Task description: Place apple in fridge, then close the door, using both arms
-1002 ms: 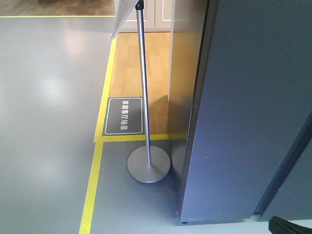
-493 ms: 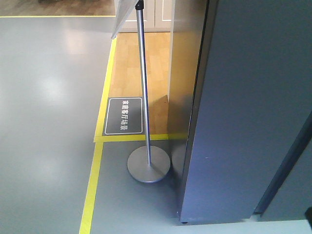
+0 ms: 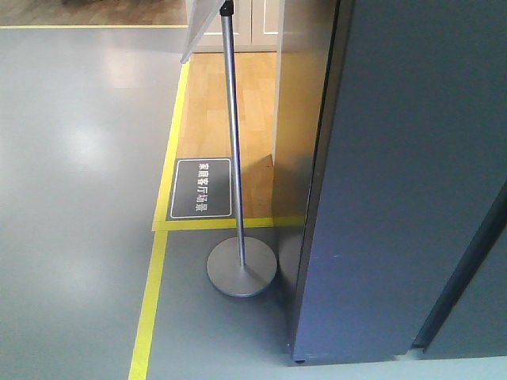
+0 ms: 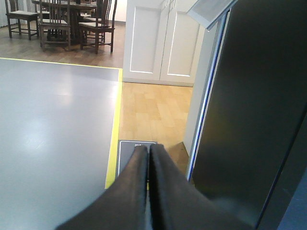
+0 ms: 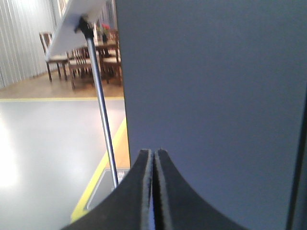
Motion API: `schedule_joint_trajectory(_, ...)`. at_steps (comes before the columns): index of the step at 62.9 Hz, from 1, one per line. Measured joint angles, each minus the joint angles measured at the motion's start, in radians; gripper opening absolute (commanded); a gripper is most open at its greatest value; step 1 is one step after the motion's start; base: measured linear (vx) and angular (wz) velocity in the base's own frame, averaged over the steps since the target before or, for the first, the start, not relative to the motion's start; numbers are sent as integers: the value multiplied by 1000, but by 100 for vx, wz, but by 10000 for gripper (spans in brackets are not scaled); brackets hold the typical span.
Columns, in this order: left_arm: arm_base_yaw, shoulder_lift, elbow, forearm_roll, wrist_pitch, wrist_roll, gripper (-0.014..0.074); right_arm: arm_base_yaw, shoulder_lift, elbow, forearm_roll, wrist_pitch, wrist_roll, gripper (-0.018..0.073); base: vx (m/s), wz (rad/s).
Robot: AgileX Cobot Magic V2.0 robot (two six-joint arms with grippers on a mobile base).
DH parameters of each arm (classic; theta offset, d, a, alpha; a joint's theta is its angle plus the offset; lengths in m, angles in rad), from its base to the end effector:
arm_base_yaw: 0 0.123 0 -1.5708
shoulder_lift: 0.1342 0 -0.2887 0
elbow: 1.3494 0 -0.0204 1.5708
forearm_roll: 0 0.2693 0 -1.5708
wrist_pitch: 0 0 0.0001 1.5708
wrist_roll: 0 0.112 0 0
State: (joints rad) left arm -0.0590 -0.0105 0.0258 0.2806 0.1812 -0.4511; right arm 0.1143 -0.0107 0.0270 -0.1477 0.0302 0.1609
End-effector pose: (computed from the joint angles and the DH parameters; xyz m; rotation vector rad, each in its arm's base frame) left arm 0.0921 0.0002 0.1868 -0.1346 1.6694 -0.1348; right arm 0.0920 0.0100 0.2025 -0.0737 1.5288 0.0982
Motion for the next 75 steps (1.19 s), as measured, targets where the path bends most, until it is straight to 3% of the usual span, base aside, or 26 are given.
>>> schedule_joint_trajectory(21, 0, 0, 0, 0, 0, 0, -6, -116, 0, 0, -3, -114, 0, -3, 0, 0)
schedule_joint_trajectory(75, 0, 0, 0, 0, 0, 0, -6, -120, 0, 0, 7, -105, 0, -3, 0, 0)
